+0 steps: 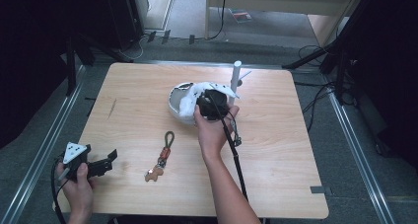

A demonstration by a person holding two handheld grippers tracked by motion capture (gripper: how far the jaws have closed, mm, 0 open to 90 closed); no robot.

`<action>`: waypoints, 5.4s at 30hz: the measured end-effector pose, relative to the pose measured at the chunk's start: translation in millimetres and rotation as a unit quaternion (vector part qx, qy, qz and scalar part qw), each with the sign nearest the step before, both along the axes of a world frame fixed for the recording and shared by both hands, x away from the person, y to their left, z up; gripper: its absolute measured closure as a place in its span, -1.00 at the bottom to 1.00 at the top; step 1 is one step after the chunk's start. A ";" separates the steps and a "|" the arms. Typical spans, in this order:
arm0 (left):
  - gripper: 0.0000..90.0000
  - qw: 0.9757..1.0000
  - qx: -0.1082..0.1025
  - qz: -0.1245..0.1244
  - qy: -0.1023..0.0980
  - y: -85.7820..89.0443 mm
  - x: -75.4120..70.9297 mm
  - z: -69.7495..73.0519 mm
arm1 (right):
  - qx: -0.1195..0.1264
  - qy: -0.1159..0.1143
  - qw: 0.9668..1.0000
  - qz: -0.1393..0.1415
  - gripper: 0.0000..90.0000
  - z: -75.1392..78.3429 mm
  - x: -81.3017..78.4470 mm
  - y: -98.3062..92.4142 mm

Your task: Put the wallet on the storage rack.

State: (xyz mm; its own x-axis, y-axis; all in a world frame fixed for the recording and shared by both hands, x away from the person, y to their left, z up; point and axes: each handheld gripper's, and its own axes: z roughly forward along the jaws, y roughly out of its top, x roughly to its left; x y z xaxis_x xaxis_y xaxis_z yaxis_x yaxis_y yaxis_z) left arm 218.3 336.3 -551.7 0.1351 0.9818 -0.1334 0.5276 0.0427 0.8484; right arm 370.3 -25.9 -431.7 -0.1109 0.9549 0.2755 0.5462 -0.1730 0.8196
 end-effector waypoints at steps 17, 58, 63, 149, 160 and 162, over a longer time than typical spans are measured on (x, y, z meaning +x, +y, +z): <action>-1.00 1.000 0.003 0.001 0.000 -0.6 0.1 0.0 | 0.012 -0.020 0.996 0.083 0.11 2.4 -23.3 -12.4; -1.00 1.000 0.002 0.000 0.002 -1.0 0.6 -0.1 | -0.030 -0.019 0.995 0.092 0.09 -13.2 -2.7 -13.1; -1.00 1.000 0.003 0.000 0.002 -1.1 0.6 0.0 | -0.024 -0.027 0.993 0.114 0.02 -14.4 -11.2 -20.0; -1.00 1.000 0.005 0.002 0.003 -1.4 0.9 -0.1 | -0.077 -0.013 0.980 0.181 -0.01 -35.7 -23.8 8.3; -1.00 1.000 0.007 0.001 0.005 -1.7 1.1 0.0 | -0.076 -0.002 0.979 0.190 -0.17 -27.2 -43.0 -3.1; -1.00 1.000 0.007 0.001 0.005 -1.8 1.2 0.0 | -0.078 0.004 0.978 0.192 -0.18 -27.4 -46.9 -3.0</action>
State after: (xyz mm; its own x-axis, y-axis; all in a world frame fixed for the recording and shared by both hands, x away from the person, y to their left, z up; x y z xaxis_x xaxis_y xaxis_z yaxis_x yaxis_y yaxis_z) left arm 219.5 334.5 -551.7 0.1317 0.9839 -0.1206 0.5363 0.0316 0.8434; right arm 323.4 -28.9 -459.2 -0.4672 0.8743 0.1316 0.5535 0.1732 0.8146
